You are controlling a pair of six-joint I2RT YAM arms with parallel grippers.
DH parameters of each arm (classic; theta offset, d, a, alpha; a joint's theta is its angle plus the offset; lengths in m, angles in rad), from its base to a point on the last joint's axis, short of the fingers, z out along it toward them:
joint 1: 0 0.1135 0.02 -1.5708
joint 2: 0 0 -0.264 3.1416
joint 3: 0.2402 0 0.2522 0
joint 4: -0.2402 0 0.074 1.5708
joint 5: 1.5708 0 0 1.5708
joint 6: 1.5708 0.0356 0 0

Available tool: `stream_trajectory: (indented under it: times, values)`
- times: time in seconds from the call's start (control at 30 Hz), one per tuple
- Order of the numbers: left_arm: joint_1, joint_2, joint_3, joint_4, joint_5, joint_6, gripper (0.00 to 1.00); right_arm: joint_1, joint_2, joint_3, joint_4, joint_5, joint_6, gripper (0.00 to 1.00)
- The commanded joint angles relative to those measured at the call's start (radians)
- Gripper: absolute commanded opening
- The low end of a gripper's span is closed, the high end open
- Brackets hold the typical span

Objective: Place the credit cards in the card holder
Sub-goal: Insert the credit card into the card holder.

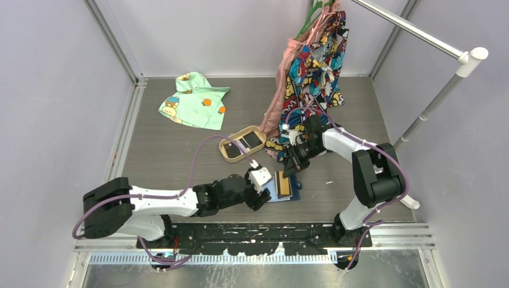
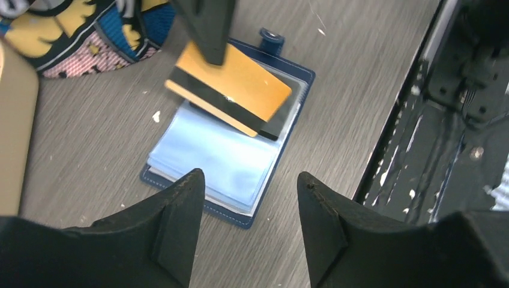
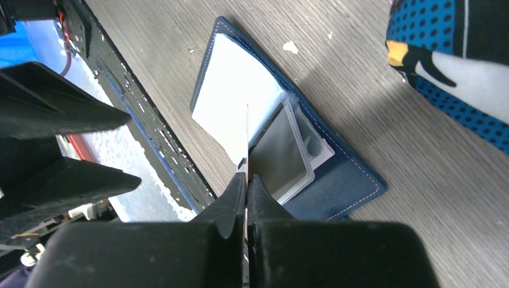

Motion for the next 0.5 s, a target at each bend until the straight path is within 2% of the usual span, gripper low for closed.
stream_trajectory:
  times: [0.0, 0.13, 0.47]
  values:
    - [0.06, -0.05, -0.081, 0.149, -0.021, -0.224, 0.59, -0.001, -0.053, -0.022, 0.067, 0.029, 0.111, 0.01]
    - [0.118, -0.026, -0.105, 0.164, 0.006, -0.374, 0.57, -0.016, -0.042, -0.029, 0.098, 0.036, 0.156, 0.01]
    - [0.213, 0.084, -0.046, 0.05, 0.044, -0.585, 0.57, -0.023, 0.004, -0.048, 0.159, 0.083, 0.256, 0.01]
